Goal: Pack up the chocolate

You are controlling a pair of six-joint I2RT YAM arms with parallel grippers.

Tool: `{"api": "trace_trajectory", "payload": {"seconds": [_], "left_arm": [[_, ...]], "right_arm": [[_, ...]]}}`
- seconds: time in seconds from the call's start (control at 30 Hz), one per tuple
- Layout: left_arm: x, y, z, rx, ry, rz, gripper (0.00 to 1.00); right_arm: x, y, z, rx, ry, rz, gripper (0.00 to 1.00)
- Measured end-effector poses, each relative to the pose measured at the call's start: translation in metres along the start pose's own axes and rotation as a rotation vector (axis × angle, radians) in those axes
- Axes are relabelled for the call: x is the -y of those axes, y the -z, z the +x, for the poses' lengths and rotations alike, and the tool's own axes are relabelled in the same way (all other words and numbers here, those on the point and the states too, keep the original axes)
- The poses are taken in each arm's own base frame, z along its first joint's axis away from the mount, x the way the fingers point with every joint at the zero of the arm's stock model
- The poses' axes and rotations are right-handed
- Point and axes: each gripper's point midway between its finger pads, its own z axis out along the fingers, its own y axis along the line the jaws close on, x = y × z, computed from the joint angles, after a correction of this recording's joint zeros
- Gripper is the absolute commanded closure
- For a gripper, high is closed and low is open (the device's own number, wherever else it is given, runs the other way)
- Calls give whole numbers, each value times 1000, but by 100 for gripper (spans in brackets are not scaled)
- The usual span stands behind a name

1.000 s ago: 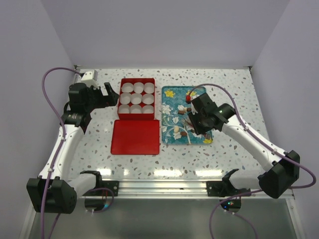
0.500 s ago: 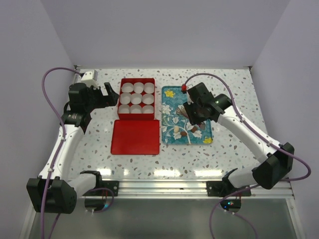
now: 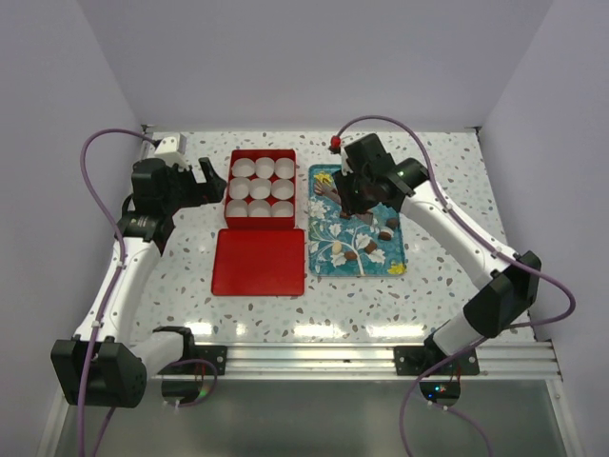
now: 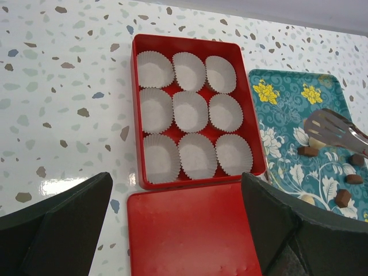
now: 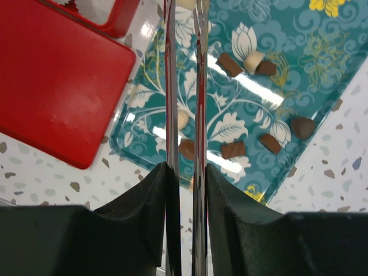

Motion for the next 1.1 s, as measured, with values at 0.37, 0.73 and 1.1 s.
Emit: {"api": "trace_trajectory", "payload": {"seconds": [0.37, 0.73, 1.1], "left_arm": [[-3, -3, 3, -11, 2, -14, 0], [-7, -10, 9, -38, 7, -22, 0], [-7, -11, 10, -39, 6, -25, 0]], "right_arm": [[-54, -11, -24, 43, 82, -125, 73], [-81, -30, -18, 0, 135, -159, 72], [-81, -40, -16, -17, 154, -152, 65]]}}
